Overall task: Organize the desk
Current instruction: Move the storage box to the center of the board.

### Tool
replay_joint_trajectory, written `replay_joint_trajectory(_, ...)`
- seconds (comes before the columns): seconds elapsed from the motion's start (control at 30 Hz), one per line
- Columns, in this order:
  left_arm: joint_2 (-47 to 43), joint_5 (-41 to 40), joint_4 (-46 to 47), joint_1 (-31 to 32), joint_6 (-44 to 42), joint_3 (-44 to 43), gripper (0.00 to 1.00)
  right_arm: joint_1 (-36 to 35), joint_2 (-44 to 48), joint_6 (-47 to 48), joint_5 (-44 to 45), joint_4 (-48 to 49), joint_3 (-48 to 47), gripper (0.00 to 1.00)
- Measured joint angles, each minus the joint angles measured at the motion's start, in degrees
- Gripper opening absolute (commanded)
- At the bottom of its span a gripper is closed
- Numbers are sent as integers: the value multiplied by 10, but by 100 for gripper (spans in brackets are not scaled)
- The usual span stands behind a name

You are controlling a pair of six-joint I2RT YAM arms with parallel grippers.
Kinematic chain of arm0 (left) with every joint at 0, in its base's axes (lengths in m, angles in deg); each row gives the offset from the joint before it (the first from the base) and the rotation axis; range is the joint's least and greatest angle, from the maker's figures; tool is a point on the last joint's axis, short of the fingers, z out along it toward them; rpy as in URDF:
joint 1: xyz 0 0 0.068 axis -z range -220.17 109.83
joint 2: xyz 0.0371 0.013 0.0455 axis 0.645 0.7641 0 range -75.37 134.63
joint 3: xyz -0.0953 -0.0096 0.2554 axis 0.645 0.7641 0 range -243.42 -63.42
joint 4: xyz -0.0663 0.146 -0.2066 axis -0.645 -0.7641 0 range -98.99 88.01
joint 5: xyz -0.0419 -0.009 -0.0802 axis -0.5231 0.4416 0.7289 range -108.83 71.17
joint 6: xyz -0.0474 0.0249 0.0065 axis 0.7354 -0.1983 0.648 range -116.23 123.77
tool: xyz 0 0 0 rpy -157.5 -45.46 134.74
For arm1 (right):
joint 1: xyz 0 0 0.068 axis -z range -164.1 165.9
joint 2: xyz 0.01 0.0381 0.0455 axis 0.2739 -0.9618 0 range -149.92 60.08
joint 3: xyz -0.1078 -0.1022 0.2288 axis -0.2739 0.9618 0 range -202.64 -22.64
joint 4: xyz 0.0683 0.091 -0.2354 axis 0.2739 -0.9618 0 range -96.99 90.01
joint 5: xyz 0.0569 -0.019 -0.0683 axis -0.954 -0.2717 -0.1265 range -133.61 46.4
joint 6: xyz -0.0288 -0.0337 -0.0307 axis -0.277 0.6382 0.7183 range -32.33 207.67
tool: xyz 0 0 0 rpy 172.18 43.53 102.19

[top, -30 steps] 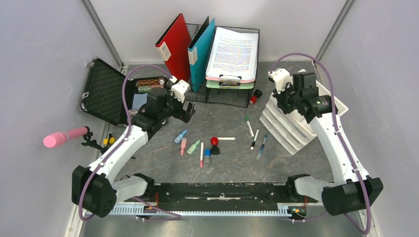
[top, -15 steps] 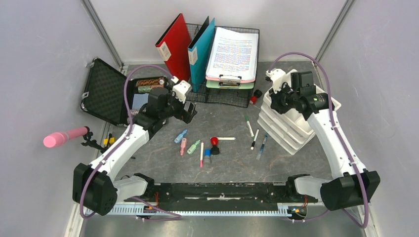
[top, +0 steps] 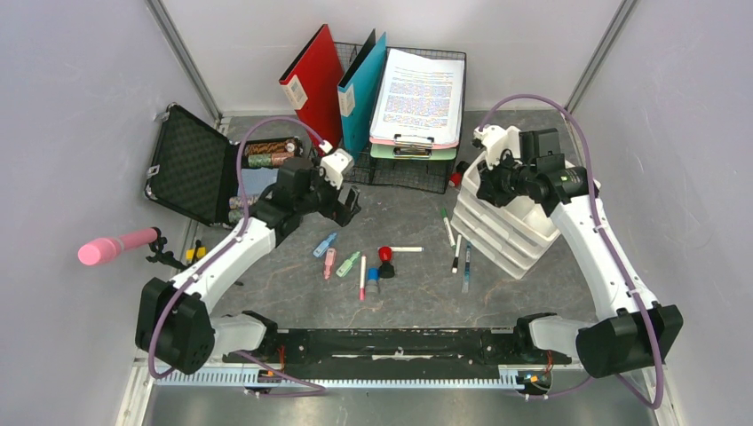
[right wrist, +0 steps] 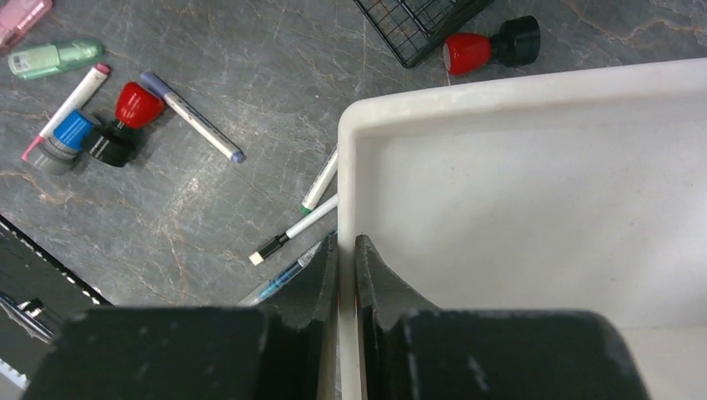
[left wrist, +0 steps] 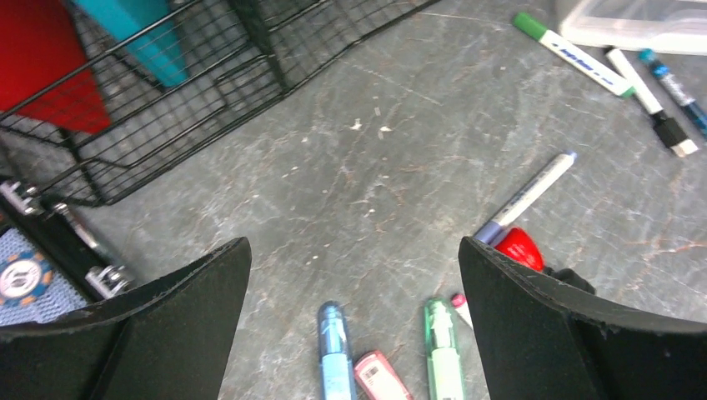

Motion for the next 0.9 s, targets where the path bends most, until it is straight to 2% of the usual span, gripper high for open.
replay_joint_trajectory(0.17,16,13,4,42,12,-9,100,-1,-3,-24,-6,15,2,33)
replay_joint_trajectory(0.3,26,39,32,84,59,-10,100,-2,-4,-42,-7,43,3,57)
replay_joint_trajectory(0.4,40,59,69,118,118,-14,100,-2,-3,-46,7,57,1,66)
replay_joint_trajectory(0.63,116,91,123,195,249,-93,100,13,26,-34,68,75,-17,70)
replay_joint_trajectory(0.9,208,110,148,250,365,-186,100,141,55,-12,108,80,-43,70)
